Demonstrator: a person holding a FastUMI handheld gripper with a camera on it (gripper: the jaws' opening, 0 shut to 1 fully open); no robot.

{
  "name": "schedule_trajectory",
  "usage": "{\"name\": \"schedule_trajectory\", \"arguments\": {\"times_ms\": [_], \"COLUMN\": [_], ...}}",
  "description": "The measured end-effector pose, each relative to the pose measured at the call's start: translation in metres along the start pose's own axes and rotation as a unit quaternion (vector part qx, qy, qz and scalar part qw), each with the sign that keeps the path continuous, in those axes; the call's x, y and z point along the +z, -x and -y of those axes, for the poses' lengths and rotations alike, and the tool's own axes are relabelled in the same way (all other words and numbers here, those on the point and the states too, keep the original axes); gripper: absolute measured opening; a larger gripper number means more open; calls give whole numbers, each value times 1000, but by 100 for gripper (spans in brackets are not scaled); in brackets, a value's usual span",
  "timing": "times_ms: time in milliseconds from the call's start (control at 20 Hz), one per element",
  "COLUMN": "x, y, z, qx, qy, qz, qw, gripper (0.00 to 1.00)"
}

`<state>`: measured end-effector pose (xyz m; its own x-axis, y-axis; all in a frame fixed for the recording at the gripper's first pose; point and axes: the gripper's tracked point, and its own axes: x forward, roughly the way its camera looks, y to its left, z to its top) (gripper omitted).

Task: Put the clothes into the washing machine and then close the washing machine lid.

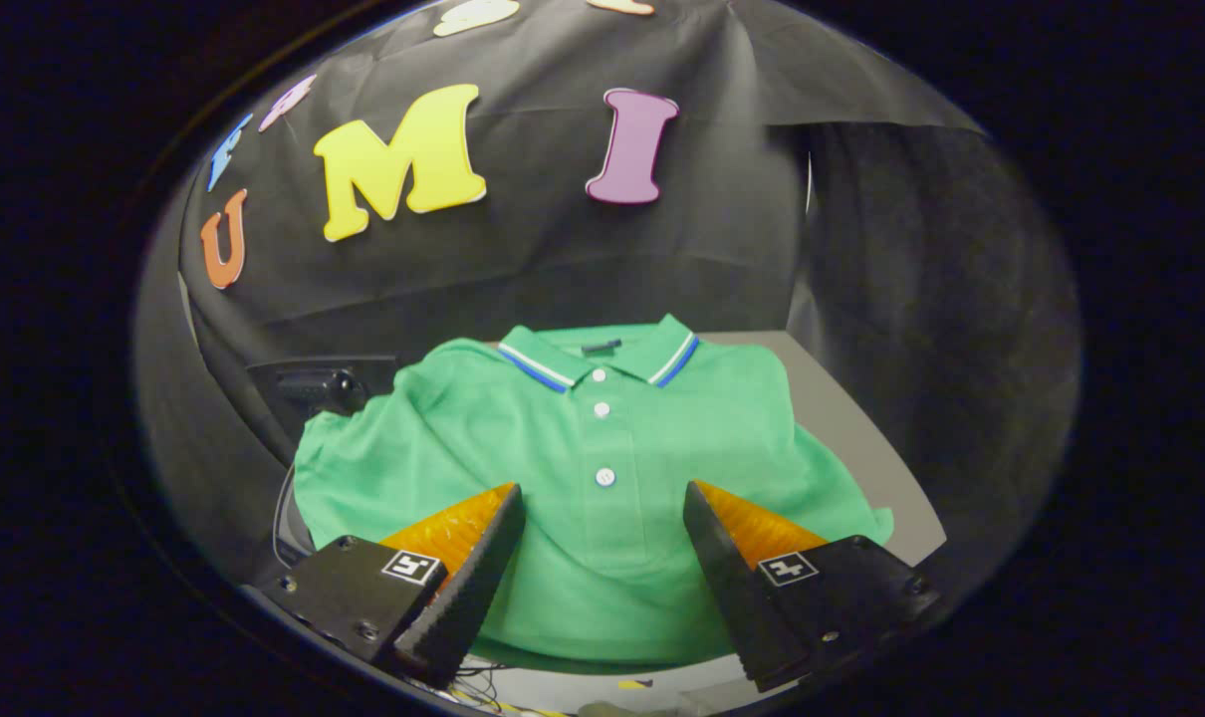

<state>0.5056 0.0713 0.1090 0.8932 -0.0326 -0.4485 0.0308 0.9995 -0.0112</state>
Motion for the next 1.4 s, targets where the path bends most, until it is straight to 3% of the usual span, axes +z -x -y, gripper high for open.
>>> {"name": "schedule_trajectory", "arguments": {"times_ms": [200,450,700,750,900,1400], "x": [-4,-9,-7,-8,-8,5], "y": [-10,-7,-4,-4,-3,-3], "z": [-3,-6,-4,-6,-14,-27], "qx": [-20,-14,-18,-21,-21,36], "qy": [14,7,18,18,25,-49], "qz": [-21,-63,-102,-111,-108,-35], "qw": [999,998,994,993,994,998], "gripper": [100,97,41,38,11,4]}}
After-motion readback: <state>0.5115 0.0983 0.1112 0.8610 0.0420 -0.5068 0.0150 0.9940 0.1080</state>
